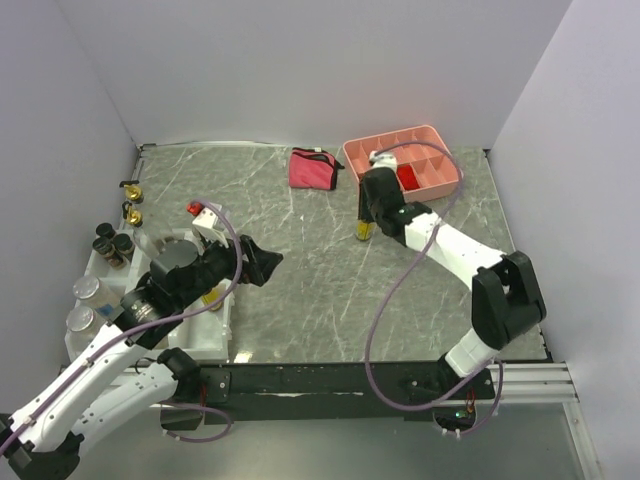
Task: Organize the condiment bottles
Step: Move the bottle to the center of the board.
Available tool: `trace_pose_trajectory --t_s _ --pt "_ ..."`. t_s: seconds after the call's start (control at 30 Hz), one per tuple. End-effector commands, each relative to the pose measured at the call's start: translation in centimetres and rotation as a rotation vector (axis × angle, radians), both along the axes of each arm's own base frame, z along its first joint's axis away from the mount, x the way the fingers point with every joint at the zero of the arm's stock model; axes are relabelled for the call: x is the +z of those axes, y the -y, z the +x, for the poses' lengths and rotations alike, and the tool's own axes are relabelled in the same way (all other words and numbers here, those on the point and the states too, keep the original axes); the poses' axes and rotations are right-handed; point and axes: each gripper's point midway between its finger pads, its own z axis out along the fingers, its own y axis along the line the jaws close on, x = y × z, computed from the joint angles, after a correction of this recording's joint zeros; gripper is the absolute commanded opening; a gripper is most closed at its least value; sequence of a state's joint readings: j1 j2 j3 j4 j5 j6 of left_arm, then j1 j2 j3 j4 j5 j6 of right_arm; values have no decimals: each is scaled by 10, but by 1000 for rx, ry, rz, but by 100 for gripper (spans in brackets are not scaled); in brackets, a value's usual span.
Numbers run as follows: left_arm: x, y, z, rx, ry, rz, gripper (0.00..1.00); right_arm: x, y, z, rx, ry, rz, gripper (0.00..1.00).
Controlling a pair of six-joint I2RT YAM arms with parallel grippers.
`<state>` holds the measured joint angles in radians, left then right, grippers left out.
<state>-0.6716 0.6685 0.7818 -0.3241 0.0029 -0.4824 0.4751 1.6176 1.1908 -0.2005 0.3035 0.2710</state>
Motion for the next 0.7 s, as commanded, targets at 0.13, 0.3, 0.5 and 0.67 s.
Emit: trace_pose_trajectory --t_s 0.13,0.3,0.5,0.67 --pt "14 -5 3 24 64 -17 99 34 -72 -86 209 90 61 32" --pt "15 -13 6 66 66 -8 99 16 -104 -153 327 62 88 31" --pt "21 -21 7 105 86 -13 99 8 -114 -209 390 38 104 33" --pt "21 -29 9 145 91 -10 100 0 -127 -233 436 9 105 37"
